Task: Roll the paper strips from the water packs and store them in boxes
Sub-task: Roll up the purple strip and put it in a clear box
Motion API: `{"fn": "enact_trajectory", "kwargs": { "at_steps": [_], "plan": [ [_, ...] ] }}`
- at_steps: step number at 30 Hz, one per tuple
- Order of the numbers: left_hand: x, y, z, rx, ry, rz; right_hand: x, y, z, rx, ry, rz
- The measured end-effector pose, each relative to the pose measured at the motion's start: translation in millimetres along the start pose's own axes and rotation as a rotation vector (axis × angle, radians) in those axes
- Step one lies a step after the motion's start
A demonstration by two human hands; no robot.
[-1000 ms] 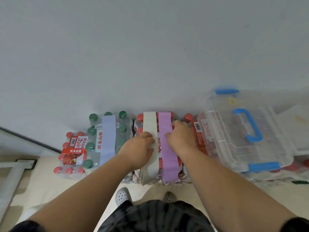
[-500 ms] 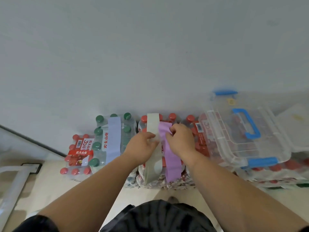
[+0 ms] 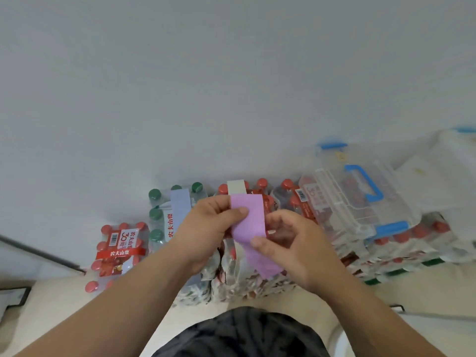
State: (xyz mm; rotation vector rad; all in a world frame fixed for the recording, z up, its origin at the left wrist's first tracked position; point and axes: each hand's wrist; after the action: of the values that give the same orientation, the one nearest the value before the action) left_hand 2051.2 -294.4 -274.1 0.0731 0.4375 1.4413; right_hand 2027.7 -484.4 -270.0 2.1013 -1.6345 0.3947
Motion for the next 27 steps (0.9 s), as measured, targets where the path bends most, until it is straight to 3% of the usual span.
{"fn": "enact_trajectory", "kwargs": {
  "at_steps": [4, 9, 16, 27],
  "plan": [
    [24, 41, 20, -0.069, -0.044, -0.112, -19, 15, -38, 0.052, -0.256, 0.085],
    [54, 63, 28, -0.107, -0.119, -0.172, -57, 12, -63, 0.112, -0.289, 0.178],
    [102, 80, 8, -0.192, -0.204, 0.089, -107, 8, -73, 0.049, -0.259, 0.060],
    [143, 97, 5, -0.167, -0.023, 0.260, -152, -3, -95, 0.039, -0.266, -0.013]
  ]
}}
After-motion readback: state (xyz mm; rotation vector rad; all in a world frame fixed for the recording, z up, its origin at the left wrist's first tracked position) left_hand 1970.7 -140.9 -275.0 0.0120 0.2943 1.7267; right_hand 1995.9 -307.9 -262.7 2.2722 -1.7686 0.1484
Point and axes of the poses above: each hand's wrist, its own y-axis away from the middle knuckle, its own x-axis out of the back of the hand, z = x × y, and after that the axes turned 5 degrees about y, right-handed
